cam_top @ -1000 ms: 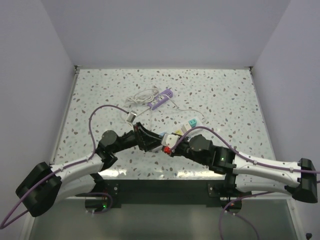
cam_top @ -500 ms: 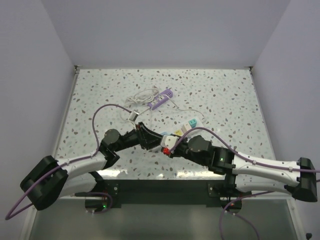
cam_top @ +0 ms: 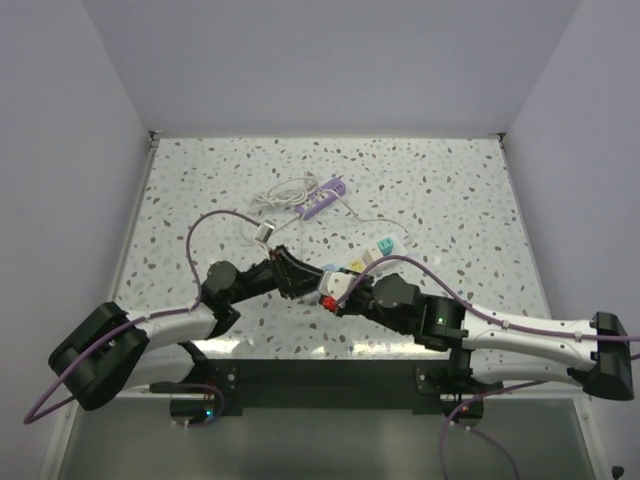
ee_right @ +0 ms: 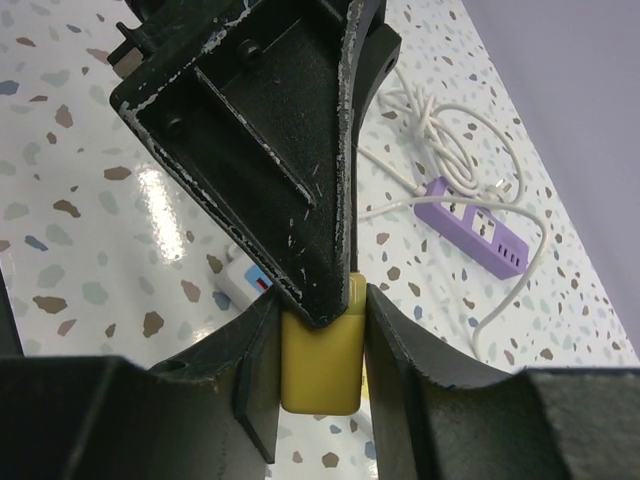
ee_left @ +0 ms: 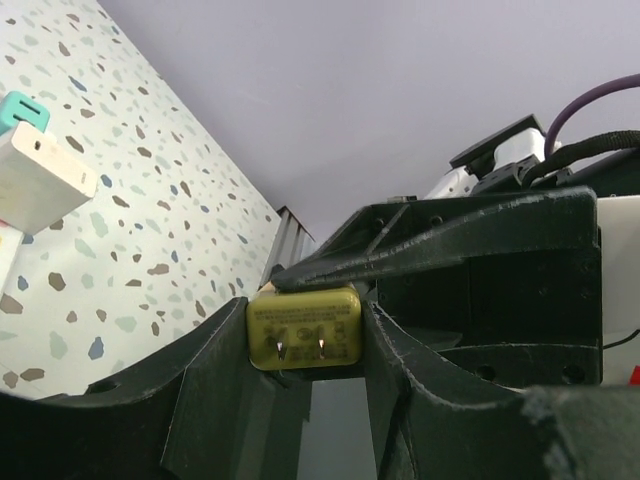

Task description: Insert the plug

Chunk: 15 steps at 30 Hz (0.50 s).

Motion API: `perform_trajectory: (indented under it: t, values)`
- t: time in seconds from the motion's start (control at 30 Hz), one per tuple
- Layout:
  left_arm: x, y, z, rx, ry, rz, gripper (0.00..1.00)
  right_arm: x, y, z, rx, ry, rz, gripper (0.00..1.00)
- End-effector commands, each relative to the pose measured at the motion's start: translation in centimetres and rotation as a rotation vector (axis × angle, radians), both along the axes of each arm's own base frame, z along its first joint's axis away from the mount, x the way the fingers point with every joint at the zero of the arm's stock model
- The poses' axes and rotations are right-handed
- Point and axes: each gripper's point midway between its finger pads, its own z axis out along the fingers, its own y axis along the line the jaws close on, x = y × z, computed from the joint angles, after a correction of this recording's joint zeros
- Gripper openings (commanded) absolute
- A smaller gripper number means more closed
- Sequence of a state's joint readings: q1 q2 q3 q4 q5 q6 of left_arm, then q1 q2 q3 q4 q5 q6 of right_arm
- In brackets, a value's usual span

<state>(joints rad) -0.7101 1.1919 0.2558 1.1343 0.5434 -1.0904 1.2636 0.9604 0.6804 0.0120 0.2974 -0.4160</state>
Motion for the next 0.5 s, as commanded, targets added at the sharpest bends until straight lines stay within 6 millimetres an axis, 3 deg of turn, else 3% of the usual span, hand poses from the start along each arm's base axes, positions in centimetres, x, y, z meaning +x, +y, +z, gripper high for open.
perform_trajectory:
  t: [0.0,0.07,0.1,0.27,0.47]
  values:
    - [-2.9,0.2,2.4,-0.090,-0.081,-0.126,0.00,2.0,-0.7,3.0,0.084,-0.043,-0.121,0.41]
    - [-2.7,0.3,2.6,-0.098,-0.086,-0.119,0.00,1.9,-0.8,3.0,0.092,-0.041,-0.122,0.55]
    - [-2.6,0.3,3.1,-0.107,-0.101,-0.121,0.00,1.9,-1.0,3.0,0.098,-0.036,-0.123,0.68]
    - [-1.0,1.5,3.9,-0.118,-0.124,-0.070,0.00,1.4,-2.1,4.0,0.156,-0.033,-0.129,0.81]
    - [0.3,2.7,5.0,-0.117,-0.174,-0.014,0.00,0.6,-3.5,5.3,0.245,-0.019,-0.118,0.86]
